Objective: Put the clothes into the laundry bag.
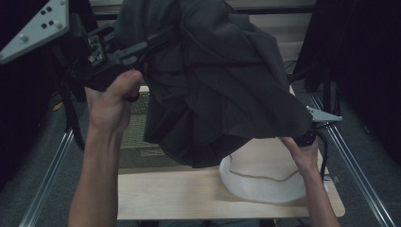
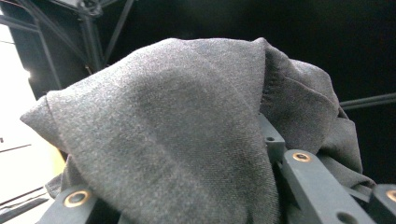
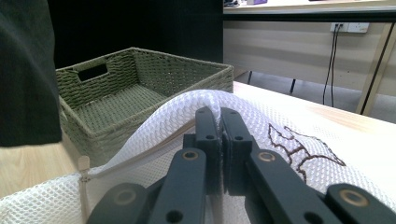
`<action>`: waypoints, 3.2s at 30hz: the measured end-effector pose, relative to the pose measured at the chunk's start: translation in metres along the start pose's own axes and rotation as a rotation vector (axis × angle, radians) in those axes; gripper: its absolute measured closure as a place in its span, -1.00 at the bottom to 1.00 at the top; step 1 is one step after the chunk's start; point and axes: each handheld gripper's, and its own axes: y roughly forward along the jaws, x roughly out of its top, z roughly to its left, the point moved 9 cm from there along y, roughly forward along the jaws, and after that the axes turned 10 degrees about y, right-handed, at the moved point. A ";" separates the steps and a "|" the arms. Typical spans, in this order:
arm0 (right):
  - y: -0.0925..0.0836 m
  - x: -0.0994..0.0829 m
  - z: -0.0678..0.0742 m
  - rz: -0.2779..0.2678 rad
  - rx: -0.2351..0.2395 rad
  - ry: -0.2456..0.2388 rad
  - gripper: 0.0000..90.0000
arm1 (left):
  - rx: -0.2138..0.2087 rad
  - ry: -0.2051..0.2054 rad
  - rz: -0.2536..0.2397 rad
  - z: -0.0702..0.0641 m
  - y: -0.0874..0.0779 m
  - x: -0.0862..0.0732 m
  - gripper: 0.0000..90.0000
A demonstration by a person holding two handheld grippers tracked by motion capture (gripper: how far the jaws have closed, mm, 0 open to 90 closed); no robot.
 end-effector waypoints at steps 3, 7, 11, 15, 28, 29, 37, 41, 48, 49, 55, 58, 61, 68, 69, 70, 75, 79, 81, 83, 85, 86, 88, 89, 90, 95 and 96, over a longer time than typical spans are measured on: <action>-0.001 0.000 0.000 0.004 0.002 0.005 0.96 | -0.015 -0.006 0.002 -0.006 0.002 -0.006 0.49; -0.002 0.000 0.001 0.005 0.003 0.005 0.96 | -0.034 -0.016 0.021 -0.014 0.004 -0.021 0.48; -0.002 0.001 0.001 0.002 0.002 0.003 0.96 | -0.053 -0.019 0.037 -0.025 0.000 -0.035 0.48; -0.002 0.000 0.001 0.006 0.006 0.004 0.96 | -0.059 -0.026 0.042 -0.032 -0.004 -0.043 0.49; 0.000 -0.002 0.004 0.026 0.011 0.003 0.98 | -0.077 -0.063 0.074 -0.067 -0.026 -0.090 0.48; 0.001 -0.002 0.004 0.026 0.011 0.001 0.98 | -0.077 -0.063 0.074 -0.067 -0.026 -0.090 0.48; 0.003 -0.003 0.005 0.036 0.018 0.002 0.98 | -0.058 -0.094 0.184 -0.079 -0.023 -0.158 0.48; 0.004 -0.004 0.005 0.039 0.016 0.002 0.98 | -0.056 -0.102 0.225 -0.086 -0.018 -0.184 0.48; 0.004 -0.005 0.006 0.042 0.018 0.000 0.98 | -0.054 -0.077 0.280 -0.097 -0.010 -0.210 0.48; 0.005 -0.005 0.006 0.046 0.015 -0.002 0.98 | -0.067 -0.070 0.293 -0.101 -0.006 -0.218 0.48; 0.005 -0.006 0.007 0.050 0.018 -0.003 0.98 | -0.093 -0.098 0.318 -0.111 0.004 -0.236 0.48; 0.005 -0.006 0.007 0.054 0.016 -0.006 0.98 | -0.115 -0.104 0.334 -0.121 0.014 -0.250 0.47; 0.006 -0.007 0.009 0.060 0.022 -0.006 0.98 | -0.136 -0.110 0.346 -0.126 0.020 -0.258 0.47; 0.009 -0.010 0.010 0.083 0.015 -0.018 0.98 | -0.228 -0.165 0.402 -0.149 0.040 -0.295 0.47; 0.009 -0.010 0.010 0.083 0.015 -0.018 0.98 | -0.228 -0.165 0.402 -0.149 0.040 -0.295 0.47; 0.009 -0.010 0.010 0.082 0.020 -0.019 0.98 | -0.235 -0.160 0.421 -0.153 0.043 -0.301 0.47; 0.010 -0.011 0.012 0.087 0.023 -0.021 0.98 | -0.261 -0.159 0.495 -0.166 0.056 -0.330 0.47; 0.010 -0.009 0.016 0.083 0.033 -0.026 0.98 | -0.273 -0.165 0.578 -0.176 0.061 -0.361 0.47; 0.010 -0.008 0.017 0.083 0.034 -0.028 0.98 | -0.262 -0.210 0.586 -0.180 0.063 -0.376 0.47; 0.009 -0.008 0.017 0.084 0.033 -0.027 0.98 | -0.259 -0.211 0.617 -0.182 0.062 -0.390 0.47; 0.010 -0.008 0.018 0.083 0.037 -0.025 0.98 | -0.262 -0.215 0.677 -0.186 0.062 -0.407 0.47; 0.010 -0.008 0.019 0.084 0.039 -0.028 0.98 | -0.260 -0.235 0.684 -0.187 0.063 -0.412 0.47; 0.010 -0.007 0.020 0.081 0.037 -0.032 0.98 | -0.255 -0.234 0.694 -0.187 0.064 -0.417 0.47; 0.010 -0.007 0.021 0.081 0.038 -0.031 0.98 | -0.261 -0.218 0.719 -0.190 0.064 -0.424 0.47; 0.010 -0.006 0.024 0.080 0.045 -0.034 0.98 | -0.259 -0.230 0.725 -0.191 0.065 -0.428 0.47; 0.010 -0.002 0.031 0.071 0.056 -0.049 0.98 | -0.248 -0.242 0.748 -0.191 0.065 -0.433 0.45; 0.010 -0.003 0.030 0.069 0.057 -0.038 0.98 | -0.257 -0.265 0.703 -0.191 0.065 -0.429 0.43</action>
